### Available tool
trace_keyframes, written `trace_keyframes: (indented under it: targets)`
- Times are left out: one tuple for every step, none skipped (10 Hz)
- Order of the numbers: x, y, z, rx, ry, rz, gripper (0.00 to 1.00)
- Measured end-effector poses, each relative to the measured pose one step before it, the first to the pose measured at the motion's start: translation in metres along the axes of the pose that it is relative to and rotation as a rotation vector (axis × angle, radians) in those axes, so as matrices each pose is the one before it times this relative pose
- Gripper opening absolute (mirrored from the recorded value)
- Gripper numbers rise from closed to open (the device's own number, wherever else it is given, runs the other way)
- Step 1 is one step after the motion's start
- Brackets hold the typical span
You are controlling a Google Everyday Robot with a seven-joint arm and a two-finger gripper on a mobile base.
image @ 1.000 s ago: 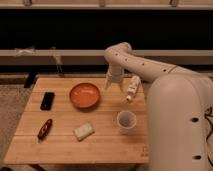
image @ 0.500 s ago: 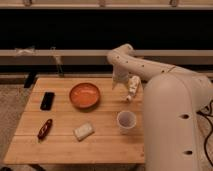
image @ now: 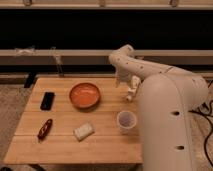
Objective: Place the bottle in the ceramic bowl
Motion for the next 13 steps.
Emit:
trace_keyframes:
  targets:
    - [0.00062, 0.00349, 0.00348, 0.0089, 0.00328, 0.00487, 0.64]
    - [0.00002, -0.00158, -0.00032, 0.00175, 0.00072, -0.00264, 0.64]
    - [-0.00035, -0.00276, -0.00011, 0.00072, -0.00002, -0.00383, 0.64]
    - [-0.00012, 0.00022, 0.00004, 0.00122, -0.00036, 0.0008, 0.64]
    - [0.00006, 0.00161, 0.00012, -0.00036, -0.00032, 0.00202, 0.64]
    - [-0.00001, -0.00024, -0.00001, 0.0005, -0.00014, -0.00033, 0.64]
    - [0.00085, -0.00212, -0.00008, 0.00254, 0.00054, -0.00112, 0.64]
    - [-0.00005, -0.00129, 0.00037, 0.00309, -0.00364, 0.00155, 0.64]
    - [0.00014, 0.0014, 0.00025, -0.00153, -0.00246, 0.00253, 0.64]
    - [0.0026, 0.00354, 0.00126, -0.01042, 0.00438, 0.01824, 0.64]
    - [0.00565, 0.00832, 0.00396, -0.01011, 0.00073, 0.0341, 0.64]
    - [0.00646, 0.01409, 0.0058, -0.01128, 0.00044, 0.03687, 0.64]
    - [0.00574, 0.01494, 0.00769, -0.00755, -0.00252, 0.035, 0.64]
